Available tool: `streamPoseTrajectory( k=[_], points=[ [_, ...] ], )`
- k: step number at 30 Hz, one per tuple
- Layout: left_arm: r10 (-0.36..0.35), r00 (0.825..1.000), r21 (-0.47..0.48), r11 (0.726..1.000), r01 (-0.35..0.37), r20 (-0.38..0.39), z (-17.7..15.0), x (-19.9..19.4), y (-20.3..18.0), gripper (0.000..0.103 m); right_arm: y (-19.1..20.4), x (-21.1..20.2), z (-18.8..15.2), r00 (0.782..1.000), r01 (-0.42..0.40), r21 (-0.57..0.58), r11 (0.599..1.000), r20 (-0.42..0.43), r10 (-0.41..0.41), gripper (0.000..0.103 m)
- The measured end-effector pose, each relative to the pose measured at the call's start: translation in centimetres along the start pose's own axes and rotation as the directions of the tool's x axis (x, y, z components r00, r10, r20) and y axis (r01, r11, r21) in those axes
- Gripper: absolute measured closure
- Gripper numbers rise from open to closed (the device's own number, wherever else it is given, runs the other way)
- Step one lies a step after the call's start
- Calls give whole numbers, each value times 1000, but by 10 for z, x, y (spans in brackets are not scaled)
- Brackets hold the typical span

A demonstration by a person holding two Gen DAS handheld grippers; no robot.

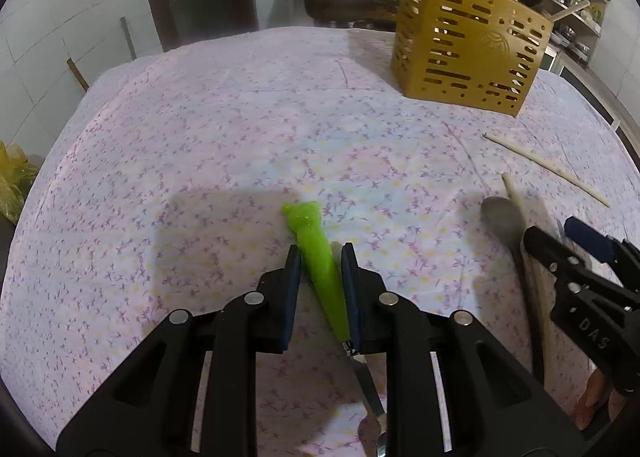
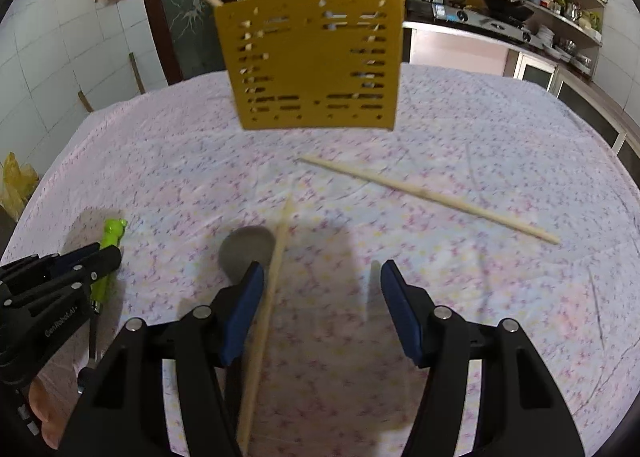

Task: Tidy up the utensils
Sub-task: 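Close the left tool on the green frog-handled fork while the right tool grasps a chopstick, then lift the green fork and chopstick upright and carry both over the yellow holder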

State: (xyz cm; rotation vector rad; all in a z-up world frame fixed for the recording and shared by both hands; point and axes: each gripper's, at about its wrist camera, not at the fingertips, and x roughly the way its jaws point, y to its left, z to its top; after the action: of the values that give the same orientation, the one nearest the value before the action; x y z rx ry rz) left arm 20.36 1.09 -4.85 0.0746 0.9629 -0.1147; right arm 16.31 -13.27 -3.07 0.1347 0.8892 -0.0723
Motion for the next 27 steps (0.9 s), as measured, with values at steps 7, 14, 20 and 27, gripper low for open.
streamPoseTrajectory(
  k=[7,14,20,27],
  points=[
    [21,1000,20,1000,-21,-10,3,5,-5,81,7,7,12,1000,6,1,1000,-18,-6,77],
    [-7,999,-7,1000,7,-48,16,12,-6,84,3,19,30,999,-20,47,999,-46,22,93],
    [-13,999,-39,999,12,-43,18,13,-7,85,-9,13,31,998,-61,80,995,-23,63,97],
    [-35,997,-43,998,38,64,14,-18,-15,88,-31,-31,26,990,-102,95,990,107,91,97]
  ],
)
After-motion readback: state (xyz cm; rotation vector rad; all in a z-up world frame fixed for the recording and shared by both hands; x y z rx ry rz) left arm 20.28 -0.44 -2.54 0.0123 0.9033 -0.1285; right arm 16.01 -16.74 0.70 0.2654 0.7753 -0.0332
